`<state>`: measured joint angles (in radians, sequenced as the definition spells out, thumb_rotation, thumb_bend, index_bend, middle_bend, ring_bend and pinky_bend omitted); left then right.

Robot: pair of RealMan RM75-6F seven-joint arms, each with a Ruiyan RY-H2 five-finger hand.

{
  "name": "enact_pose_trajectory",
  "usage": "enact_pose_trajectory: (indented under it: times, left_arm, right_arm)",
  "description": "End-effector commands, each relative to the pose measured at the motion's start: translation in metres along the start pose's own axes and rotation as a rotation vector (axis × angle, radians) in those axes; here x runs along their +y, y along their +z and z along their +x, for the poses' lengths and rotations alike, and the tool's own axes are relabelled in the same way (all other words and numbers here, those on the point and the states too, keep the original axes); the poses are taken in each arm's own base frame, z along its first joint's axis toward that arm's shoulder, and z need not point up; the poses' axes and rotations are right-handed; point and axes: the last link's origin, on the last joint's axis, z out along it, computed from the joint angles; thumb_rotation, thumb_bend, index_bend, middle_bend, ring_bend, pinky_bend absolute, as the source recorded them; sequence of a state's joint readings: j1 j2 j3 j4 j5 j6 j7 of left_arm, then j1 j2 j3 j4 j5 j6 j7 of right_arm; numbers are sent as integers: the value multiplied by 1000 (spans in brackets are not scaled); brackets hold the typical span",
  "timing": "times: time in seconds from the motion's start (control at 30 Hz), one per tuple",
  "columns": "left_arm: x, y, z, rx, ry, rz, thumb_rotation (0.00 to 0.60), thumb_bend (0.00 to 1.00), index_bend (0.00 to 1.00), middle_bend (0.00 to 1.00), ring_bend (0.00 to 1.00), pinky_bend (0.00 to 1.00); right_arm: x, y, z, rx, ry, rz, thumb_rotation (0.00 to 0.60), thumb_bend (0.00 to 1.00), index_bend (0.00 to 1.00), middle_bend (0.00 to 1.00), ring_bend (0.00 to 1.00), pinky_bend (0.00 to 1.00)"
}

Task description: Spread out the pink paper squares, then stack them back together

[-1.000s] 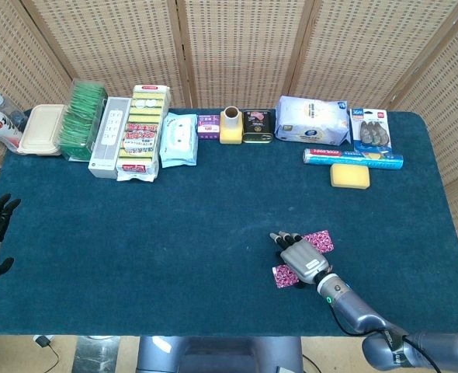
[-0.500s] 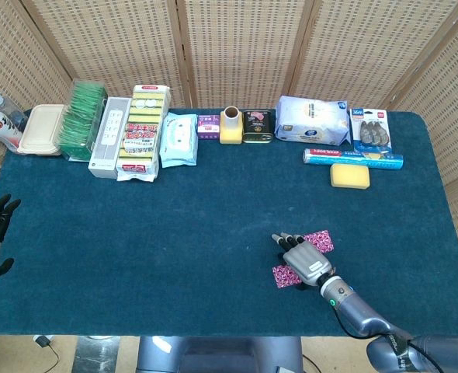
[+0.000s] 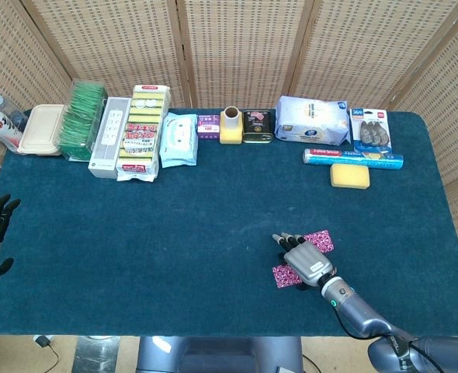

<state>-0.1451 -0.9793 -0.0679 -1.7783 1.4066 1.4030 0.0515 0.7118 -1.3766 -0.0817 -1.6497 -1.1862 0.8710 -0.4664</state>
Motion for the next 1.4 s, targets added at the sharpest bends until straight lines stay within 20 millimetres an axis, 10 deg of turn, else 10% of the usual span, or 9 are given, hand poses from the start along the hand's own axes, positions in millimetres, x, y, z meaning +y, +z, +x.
enact_pose_trajectory:
  times: [0.03, 1.4]
  left_arm:
    - [0, 0, 0, 0, 0, 0, 600, 85, 0, 0, 0, 78]
    - [-1, -1, 1, 1, -4, -1, 600, 85, 0, 0, 0, 78]
  right_arm:
    - [0, 0, -1, -1, -1, -1, 600, 197, 370, 34, 46, 146]
    - [-2, 1, 8, 40, 5, 7, 600, 215, 437, 42, 59, 170]
